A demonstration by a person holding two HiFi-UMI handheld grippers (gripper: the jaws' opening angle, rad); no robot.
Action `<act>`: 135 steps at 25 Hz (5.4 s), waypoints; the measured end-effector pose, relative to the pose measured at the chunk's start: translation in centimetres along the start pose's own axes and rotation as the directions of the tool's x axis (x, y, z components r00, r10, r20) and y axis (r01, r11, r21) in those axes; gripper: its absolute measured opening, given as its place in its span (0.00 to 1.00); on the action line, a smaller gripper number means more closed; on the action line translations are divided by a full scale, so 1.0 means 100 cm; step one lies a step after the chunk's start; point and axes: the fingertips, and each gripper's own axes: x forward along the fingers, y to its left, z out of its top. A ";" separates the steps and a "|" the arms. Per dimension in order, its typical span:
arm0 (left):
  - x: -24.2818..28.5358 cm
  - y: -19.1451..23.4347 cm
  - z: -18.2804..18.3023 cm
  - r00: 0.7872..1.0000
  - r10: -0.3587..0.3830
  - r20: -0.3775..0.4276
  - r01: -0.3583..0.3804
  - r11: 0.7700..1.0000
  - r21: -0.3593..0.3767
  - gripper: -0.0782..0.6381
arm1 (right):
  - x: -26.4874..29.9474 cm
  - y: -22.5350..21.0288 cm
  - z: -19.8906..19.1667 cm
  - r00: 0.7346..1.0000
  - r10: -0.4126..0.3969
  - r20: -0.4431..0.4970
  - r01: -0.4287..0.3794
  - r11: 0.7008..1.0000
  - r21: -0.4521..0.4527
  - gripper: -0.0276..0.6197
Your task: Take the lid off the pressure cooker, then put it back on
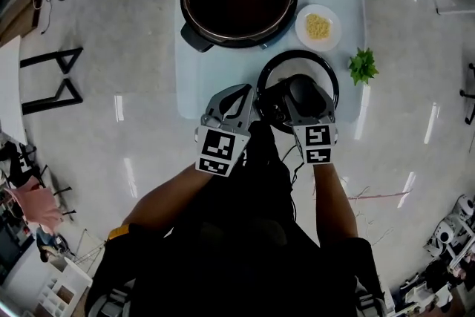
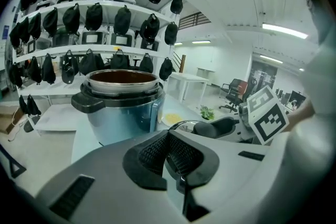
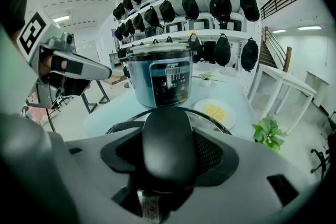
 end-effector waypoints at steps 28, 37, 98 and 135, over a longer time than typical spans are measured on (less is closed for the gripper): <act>-0.105 0.054 0.125 0.924 0.317 0.216 -0.308 0.949 -0.075 0.12 | -0.094 0.006 0.224 0.936 0.268 0.229 -0.200 0.939 -0.281 0.49; -0.117 0.104 0.131 0.901 0.368 0.228 -0.354 0.930 -0.105 0.12 | -0.056 0.022 0.265 0.935 0.286 0.208 -0.212 0.924 -0.319 0.49; -0.084 0.222 0.138 0.934 0.301 0.194 -0.290 0.953 -0.083 0.12 | 0.092 0.049 0.314 0.966 0.251 0.054 -0.236 0.951 -0.197 0.49; -0.092 0.198 0.143 0.943 0.241 0.227 -0.234 0.970 -0.060 0.12 | 0.063 0.044 0.322 0.965 0.176 0.193 -0.123 0.959 -0.256 0.50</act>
